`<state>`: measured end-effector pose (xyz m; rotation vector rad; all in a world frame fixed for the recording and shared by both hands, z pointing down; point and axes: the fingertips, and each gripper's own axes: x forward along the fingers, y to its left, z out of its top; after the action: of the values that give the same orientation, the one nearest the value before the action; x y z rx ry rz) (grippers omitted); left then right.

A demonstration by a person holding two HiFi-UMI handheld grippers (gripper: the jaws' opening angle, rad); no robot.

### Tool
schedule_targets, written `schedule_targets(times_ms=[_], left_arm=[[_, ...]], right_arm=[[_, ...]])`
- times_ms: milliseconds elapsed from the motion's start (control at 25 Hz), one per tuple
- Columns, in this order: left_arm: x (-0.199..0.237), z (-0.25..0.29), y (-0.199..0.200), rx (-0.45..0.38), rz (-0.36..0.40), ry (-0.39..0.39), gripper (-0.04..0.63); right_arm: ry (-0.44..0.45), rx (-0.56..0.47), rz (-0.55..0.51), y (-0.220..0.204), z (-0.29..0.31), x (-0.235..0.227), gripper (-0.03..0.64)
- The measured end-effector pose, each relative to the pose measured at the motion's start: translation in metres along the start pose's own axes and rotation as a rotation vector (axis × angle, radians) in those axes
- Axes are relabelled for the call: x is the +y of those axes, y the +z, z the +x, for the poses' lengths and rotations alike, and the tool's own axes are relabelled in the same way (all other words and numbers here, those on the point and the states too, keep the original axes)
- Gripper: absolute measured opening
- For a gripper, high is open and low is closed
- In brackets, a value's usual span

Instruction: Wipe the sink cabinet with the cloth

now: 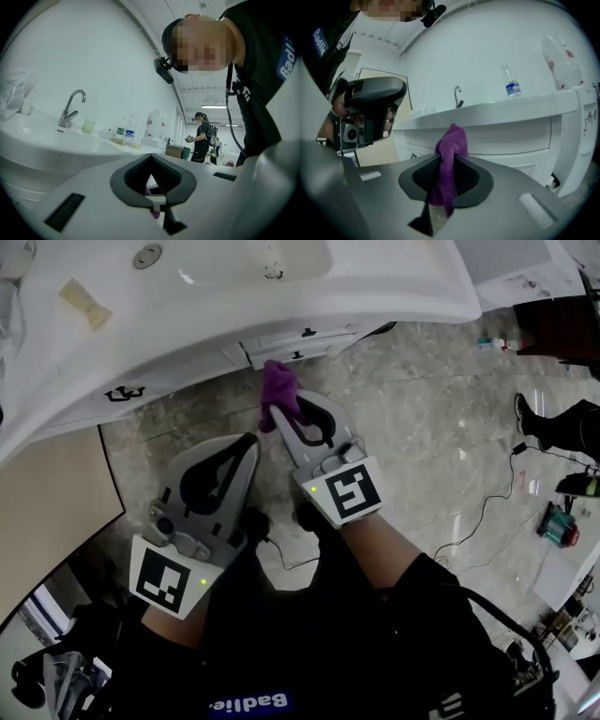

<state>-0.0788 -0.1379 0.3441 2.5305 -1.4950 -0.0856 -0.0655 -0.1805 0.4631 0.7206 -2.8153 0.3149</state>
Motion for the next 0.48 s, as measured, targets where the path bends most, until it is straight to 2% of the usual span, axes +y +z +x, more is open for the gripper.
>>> schedule_targets(times_ms=[240,480], left_arm=[[0.032,0.007,-0.054,-0.032,0.062,0.023,0.003],[0.057,0.021,-0.084,-0.093,0.129,0.019,0.003]], right_arm=[[-0.054,-0.007,-0.106,-0.037,0.058,-0.014,0.06],[-0.101,-0.068,-0.19,-0.044,0.094,-0.022,0.06]])
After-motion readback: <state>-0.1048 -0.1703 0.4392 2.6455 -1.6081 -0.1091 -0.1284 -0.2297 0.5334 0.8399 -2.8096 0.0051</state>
